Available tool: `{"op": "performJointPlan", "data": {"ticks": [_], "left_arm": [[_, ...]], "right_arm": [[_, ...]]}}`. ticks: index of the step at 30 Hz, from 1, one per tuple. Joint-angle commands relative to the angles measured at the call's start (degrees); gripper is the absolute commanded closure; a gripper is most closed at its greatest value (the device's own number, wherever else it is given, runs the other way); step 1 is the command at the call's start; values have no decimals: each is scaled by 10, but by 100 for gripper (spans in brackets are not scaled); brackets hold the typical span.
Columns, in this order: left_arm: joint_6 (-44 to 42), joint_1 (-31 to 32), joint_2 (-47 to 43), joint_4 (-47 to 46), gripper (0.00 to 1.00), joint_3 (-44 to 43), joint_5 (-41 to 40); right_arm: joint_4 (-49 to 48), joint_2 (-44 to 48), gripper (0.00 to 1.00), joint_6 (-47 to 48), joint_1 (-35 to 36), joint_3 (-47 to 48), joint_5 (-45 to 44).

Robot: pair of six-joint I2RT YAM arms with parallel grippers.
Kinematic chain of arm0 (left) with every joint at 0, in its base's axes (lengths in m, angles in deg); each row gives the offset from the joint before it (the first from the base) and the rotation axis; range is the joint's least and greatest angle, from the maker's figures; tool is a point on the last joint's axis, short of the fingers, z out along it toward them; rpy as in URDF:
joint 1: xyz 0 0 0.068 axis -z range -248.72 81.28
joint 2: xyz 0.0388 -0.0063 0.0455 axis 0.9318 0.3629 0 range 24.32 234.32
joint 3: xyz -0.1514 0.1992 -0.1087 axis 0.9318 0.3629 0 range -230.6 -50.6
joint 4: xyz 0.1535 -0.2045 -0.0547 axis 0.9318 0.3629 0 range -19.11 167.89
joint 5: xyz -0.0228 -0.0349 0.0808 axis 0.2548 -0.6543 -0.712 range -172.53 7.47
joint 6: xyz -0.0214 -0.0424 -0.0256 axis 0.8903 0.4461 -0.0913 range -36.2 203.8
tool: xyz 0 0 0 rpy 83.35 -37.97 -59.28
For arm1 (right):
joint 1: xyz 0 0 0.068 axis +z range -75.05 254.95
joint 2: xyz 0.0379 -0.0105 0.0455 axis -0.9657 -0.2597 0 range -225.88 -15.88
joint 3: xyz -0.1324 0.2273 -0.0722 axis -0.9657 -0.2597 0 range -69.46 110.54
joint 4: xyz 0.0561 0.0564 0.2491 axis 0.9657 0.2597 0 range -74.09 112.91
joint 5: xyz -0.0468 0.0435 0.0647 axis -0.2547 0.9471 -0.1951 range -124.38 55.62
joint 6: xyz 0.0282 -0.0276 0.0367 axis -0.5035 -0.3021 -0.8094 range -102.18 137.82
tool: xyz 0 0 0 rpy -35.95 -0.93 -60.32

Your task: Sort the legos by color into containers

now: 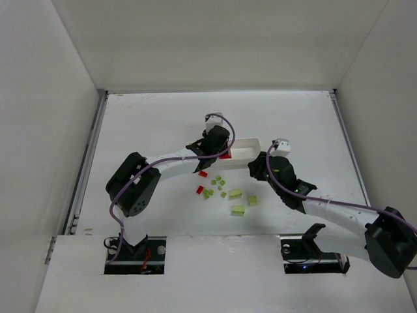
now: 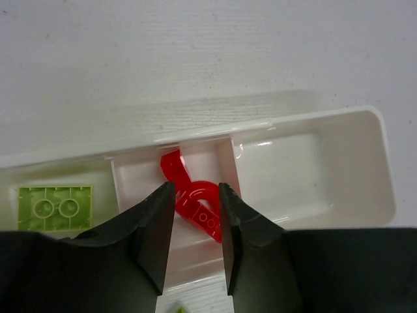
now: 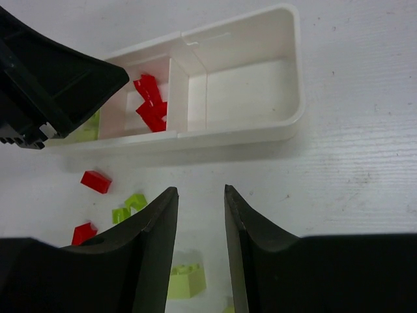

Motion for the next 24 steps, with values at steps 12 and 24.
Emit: {"op": "performJointPlan", "data": {"ticks": [12, 24], "left_arm": [[5, 48, -177, -1, 76, 125, -43], [212, 168, -330, 176, 75, 299, -130]], "right_arm": [[-28, -26, 70, 30, 68, 26, 12], [7, -53, 68, 11, 112, 51, 30]]}}
